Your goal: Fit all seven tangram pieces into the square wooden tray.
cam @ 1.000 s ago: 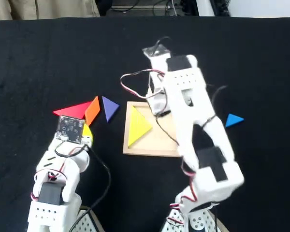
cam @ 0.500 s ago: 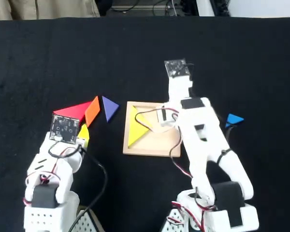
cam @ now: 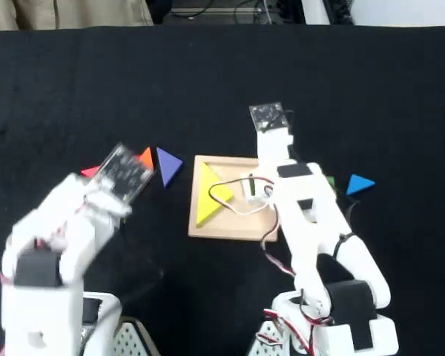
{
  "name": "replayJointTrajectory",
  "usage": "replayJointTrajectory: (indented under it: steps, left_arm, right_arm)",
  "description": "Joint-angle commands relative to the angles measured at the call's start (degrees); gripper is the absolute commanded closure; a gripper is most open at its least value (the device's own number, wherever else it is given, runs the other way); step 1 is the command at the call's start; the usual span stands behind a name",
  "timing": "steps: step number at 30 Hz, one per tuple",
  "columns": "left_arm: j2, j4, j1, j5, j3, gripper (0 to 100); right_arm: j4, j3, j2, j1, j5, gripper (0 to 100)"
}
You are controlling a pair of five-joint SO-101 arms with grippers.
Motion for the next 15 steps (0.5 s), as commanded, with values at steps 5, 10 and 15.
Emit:
replayJointTrajectory:
  steps: [5,10,15]
  left_arm:
    - [25.1,2.8,0.6,-14.2,-18.2,78]
    - [32.5,0.3,0.0,-19.6,-24.6,75]
    - [44.1,-0.8,-2.8,-28.1,-27.9,75]
  right_arm:
    - [-2.1,0.2,-2.3,1.0,1.0,98.7]
    - [-2.2,0.2,-2.3,1.0,1.1,98.7]
    - [-2.2,0.2,-2.3,1.0,1.1,98.7]
